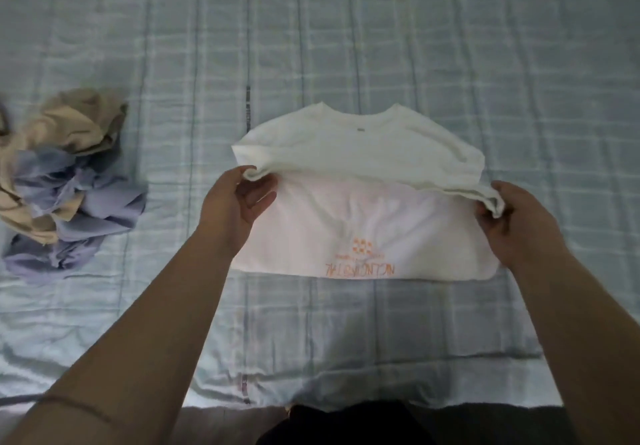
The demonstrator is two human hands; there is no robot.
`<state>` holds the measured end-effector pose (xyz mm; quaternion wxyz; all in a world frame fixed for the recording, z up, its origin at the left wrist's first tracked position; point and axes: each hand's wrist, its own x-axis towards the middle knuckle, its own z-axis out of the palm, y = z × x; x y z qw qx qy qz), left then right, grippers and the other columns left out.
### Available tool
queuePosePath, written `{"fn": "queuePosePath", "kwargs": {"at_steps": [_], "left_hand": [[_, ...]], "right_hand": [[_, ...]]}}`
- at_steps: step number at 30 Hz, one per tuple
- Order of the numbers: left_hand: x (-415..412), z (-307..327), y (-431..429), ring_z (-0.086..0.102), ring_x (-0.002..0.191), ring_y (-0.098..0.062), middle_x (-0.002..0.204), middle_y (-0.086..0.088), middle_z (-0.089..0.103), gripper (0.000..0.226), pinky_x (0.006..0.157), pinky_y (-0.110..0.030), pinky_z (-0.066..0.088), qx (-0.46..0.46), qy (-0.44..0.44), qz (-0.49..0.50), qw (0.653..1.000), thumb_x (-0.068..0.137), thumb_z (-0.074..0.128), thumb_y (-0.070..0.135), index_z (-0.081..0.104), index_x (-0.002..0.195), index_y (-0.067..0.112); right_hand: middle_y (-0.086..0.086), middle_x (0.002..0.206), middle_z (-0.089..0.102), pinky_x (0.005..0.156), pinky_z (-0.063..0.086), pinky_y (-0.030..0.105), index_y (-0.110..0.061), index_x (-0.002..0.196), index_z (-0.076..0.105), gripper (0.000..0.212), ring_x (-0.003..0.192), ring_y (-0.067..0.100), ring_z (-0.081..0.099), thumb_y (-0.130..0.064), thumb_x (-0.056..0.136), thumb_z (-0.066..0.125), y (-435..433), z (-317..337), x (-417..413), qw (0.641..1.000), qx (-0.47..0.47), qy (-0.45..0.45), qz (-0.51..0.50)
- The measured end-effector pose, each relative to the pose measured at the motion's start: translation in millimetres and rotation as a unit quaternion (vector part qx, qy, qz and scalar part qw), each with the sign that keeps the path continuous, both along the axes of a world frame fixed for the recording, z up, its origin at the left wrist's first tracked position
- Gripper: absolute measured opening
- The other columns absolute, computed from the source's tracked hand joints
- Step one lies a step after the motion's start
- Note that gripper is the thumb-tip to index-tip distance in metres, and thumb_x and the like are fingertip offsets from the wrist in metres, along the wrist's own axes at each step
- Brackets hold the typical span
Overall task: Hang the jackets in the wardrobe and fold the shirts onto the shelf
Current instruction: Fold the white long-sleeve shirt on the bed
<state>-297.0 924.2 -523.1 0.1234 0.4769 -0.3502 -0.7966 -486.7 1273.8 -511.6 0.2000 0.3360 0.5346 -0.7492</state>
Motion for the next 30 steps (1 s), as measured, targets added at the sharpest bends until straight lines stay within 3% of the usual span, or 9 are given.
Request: {"fn": "queuePosePath", "kwargs": {"at_steps": [2,6,11,16,19,22,25,28,30], "left_hand": [[-34,-6,-11,0.073,0.096,-0.027,0.099,-0.014,0.074,0.014,0.088,-0.040,0.058,0.003,0.010,0.013,1.000,0.097,0.051,0.017,0.061,0.087,0.013],[-96,-25,-32,0.072,0.094,-0.024,0.100,-0.013,0.072,0.016,0.091,-0.039,0.057,-0.010,0.008,0.011,1.000,0.098,0.049,0.018,0.059,0.086,0.015],[-147,-55,-52,0.069,0.095,-0.020,0.100,-0.007,0.071,0.009,0.085,-0.035,0.057,-0.039,-0.023,-0.023,0.999,0.096,0.055,0.022,0.063,0.099,0.017],[-170,-86,-65,0.070,0.096,-0.022,0.107,-0.009,0.071,0.034,0.075,-0.034,0.058,-0.063,-0.068,-0.024,0.995,0.095,0.052,0.016,0.054,0.128,0.011],[-176,-96,-68,0.069,0.093,-0.022,0.106,-0.009,0.070,0.034,0.075,-0.032,0.058,-0.070,-0.082,-0.028,0.994,0.093,0.054,0.008,0.056,0.126,0.008],[-183,-94,-63,0.065,0.091,-0.024,0.108,-0.012,0.064,0.022,0.083,-0.034,0.056,-0.074,-0.083,-0.008,0.994,0.094,0.052,0.002,0.055,0.112,0.015],[-180,-95,-56,0.061,0.088,-0.021,0.110,-0.011,0.061,0.053,0.085,-0.034,0.052,-0.104,-0.062,0.006,0.993,0.086,0.060,0.006,0.042,0.133,0.021],[-165,-102,-40,0.058,0.109,-0.018,0.134,-0.012,0.055,0.064,0.097,-0.033,0.045,-0.352,-0.118,-0.151,0.916,0.082,0.053,0.006,0.039,0.143,0.019],[-151,-109,-29,0.045,0.133,-0.023,0.145,-0.011,0.049,0.059,0.113,-0.034,0.034,-0.557,-0.162,-0.271,0.768,0.087,0.048,0.003,0.041,0.145,0.012]], "right_hand": [[0.003,0.073,0.073,0.061,0.057,0.024,-0.008,0.074,0.074,0.027,0.068,0.013,0.071,0.000,0.093,0.057,-12,-5,-28,1.000,0.000,0.000,0.017],[0.008,0.070,0.073,0.064,0.057,0.025,-0.002,0.088,0.066,0.002,0.067,0.017,0.072,-0.001,0.089,0.065,-34,-29,-82,1.000,-0.025,-0.014,-0.010],[0.010,0.068,0.072,0.061,0.059,0.026,-0.001,0.087,0.064,0.005,0.062,0.019,0.072,-0.003,0.092,0.064,-60,-61,-135,0.998,-0.043,-0.037,0.000],[0.011,0.071,0.073,0.062,0.060,0.028,-0.002,0.096,0.064,0.011,0.066,0.019,0.073,-0.011,0.097,0.058,-76,-88,-166,0.997,-0.057,-0.045,0.014],[0.010,0.071,0.074,0.063,0.059,0.028,-0.001,0.109,0.064,0.017,0.069,0.018,0.074,-0.012,0.097,0.058,-82,-100,-176,0.998,-0.038,-0.037,0.014],[0.016,0.087,0.074,0.068,0.061,0.032,-0.002,0.124,0.055,0.027,0.081,0.024,0.074,-0.014,0.100,0.051,-86,-106,-182,0.998,-0.047,-0.030,0.006],[0.020,0.111,0.064,0.080,0.061,0.036,-0.011,0.133,0.047,0.032,0.096,0.026,0.069,-0.013,0.101,0.048,-91,-109,-180,1.000,-0.007,0.026,0.009],[0.011,0.112,0.063,0.092,0.051,0.027,-0.011,0.130,0.051,0.036,0.097,0.014,0.062,-0.004,0.095,0.051,-93,-105,-153,0.957,0.144,0.204,0.145],[0.005,0.128,0.060,0.104,0.040,0.022,-0.009,0.135,0.053,0.041,0.114,0.010,0.056,-0.006,0.095,0.049,-84,-107,-133,0.831,0.349,0.324,0.288]]}}
